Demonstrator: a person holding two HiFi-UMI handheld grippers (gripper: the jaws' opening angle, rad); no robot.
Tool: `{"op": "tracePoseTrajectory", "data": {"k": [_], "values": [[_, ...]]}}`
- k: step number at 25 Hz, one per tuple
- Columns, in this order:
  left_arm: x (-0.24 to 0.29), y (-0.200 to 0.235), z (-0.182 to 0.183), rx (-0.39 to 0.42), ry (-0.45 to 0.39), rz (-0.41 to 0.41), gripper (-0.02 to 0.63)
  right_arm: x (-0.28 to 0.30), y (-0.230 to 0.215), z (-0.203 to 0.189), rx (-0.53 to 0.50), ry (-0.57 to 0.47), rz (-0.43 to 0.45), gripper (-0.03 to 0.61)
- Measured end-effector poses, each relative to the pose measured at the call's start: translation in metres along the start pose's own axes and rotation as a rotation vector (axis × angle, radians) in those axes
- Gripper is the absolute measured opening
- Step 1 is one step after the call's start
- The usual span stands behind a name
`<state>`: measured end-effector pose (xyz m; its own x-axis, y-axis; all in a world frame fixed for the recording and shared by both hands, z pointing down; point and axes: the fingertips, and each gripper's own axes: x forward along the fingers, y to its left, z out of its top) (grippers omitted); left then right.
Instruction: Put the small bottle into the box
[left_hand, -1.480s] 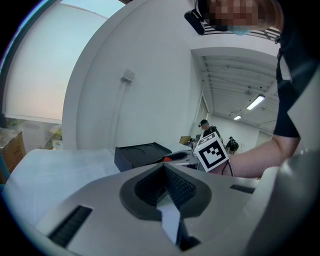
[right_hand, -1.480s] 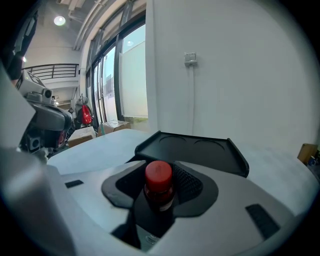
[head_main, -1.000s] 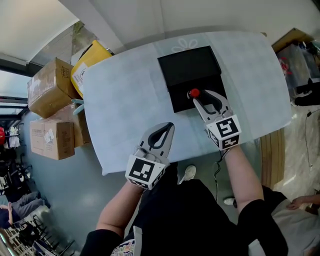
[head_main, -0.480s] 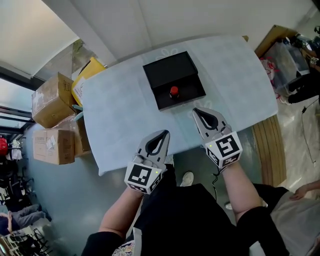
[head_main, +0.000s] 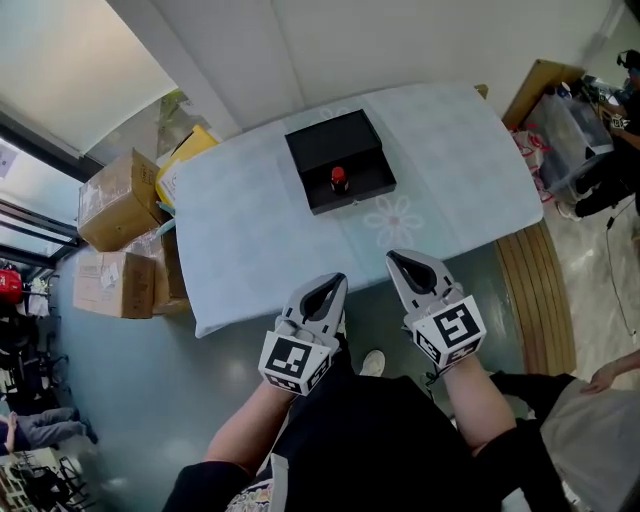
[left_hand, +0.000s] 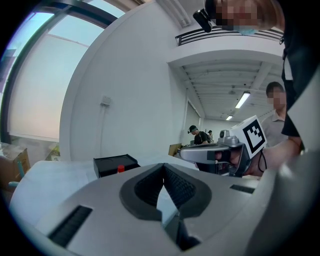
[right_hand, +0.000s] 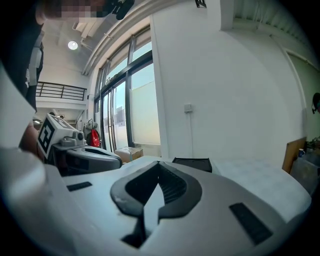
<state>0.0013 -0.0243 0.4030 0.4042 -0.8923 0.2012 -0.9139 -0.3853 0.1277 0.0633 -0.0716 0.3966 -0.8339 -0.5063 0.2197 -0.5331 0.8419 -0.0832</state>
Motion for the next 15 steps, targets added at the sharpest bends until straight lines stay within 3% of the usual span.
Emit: {"op": "tracePoseTrajectory", "data": {"k": [15], "values": [[-0.031, -0.039, -0.015, -0.018, 0.004, -0.005, 0.009, -0.045, 0.046, -0.018, 0.009, 0.034, 0.056, 0.009]]}}
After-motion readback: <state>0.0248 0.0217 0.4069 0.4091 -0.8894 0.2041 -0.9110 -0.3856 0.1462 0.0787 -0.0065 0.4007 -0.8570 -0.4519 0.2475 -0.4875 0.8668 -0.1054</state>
